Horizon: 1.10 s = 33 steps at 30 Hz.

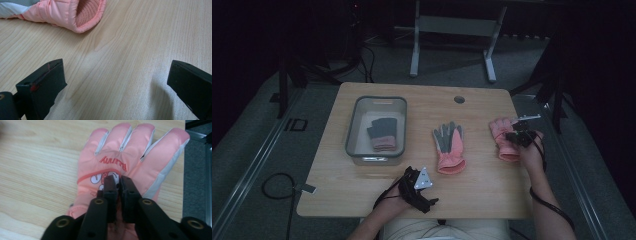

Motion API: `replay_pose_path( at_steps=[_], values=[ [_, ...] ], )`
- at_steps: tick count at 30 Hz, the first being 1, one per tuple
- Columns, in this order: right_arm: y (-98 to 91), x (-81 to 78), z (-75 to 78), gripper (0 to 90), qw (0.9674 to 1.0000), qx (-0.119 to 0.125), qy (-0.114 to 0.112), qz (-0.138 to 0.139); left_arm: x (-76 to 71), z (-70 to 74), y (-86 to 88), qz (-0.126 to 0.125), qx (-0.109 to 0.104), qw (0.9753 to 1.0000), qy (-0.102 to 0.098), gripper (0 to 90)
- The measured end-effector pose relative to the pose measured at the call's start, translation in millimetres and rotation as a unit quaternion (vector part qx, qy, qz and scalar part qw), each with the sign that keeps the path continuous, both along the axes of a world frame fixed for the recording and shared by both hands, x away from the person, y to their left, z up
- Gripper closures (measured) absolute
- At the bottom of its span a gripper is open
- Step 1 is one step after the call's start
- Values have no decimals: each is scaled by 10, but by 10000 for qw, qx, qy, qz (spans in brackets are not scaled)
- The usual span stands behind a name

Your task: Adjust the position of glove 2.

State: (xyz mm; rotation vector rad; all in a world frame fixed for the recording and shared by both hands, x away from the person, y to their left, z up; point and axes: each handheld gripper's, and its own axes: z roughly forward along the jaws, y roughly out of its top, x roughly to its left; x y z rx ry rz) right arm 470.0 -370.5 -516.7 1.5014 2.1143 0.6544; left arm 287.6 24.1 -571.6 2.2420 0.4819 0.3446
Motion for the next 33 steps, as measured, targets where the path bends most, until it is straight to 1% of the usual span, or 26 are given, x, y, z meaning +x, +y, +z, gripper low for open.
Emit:
replay_pose_path(
  at_steps=[1,3,4,5,8,10,11,12,13,14,15,16,17,18,19,20,21,23,25,28,30,32,33],
  values=[
    [-3,-5,45,857,10000,57,1,-30,0,2,0,-4,-5,10000,-2,13],
    [17,-36,120,865,10000,90,-29,-32,1,0,3,0,-28,10000,0,13],
    [42,-86,213,865,9998,213,-31,9,4,0,6,-3,-18,10000,5,13],
    [42,-86,213,865,9998,213,-31,9,4,1,6,0,-10,10000,1,13],
    [122,-206,397,865,9994,277,-215,67,4,0,7,-1,-29,10000,15,13],
    [208,-291,522,866,9990,246,-327,167,-4,1,5,-22,-47,10000,7,13],
    [243,-335,583,866,9987,269,-392,171,-5,1,2,-23,-26,10000,1,13],
    [272,-379,641,866,9983,341,-445,173,-5,0,-1,-30,-4,10000,1,12],
    [347,-477,738,866,9972,421,-589,188,-5,-2,-1,-28,8,10000,-4,12],
    [347,-477,738,866,9972,421,-589,188,-3,-3,1,-28,5,10000,0,12],
    [388,-522,771,866,9968,456,-630,205,-1,-2,5,-32,-15,10000,11,12],
    [474,-600,795,866,9964,482,-666,206,-2,0,8,-23,-47,10000,15,12],
    [474,-600,795,866,9964,482,-666,206,-1,2,11,-20,-54,10000,19,12],
    [558,-675,780,866,9962,496,-682,216,-1,-1,12,-13,-64,10000,14,13],
    [584,-701,765,866,9960,561,-653,224,-1,-3,14,-11,-55,10000,11,12],
    [584,-701,765,866,9960,561,-653,224,-1,-7,15,-19,-47,10000,26,12],
    [636,-747,736,866,9959,626,-596,266,-4,-7,15,-13,-55,10000,32,12],
    [722,-818,685,866,9954,703,-565,322,-8,-5,18,27,-99,9999,17,12],
    [782,-865,645,866,9951,699,-625,312,-7,-4,25,3,-124,9999,40,12],
    [842,-866,579,866,9953,689,-605,320,-2,-6,29,-8,-127,9999,36,13],
    [877,-848,530,866,9960,615,-564,322,7,-3,36,-39,-162,9998,48,13],
    [894,-817,477,866,9965,577,-469,386,9,3,39,-89,-190,9997,88,13],
    [899,-803,455,866,9968,534,-456,377,9,6,38,-96,-179,9998,78,13]
  ],
)
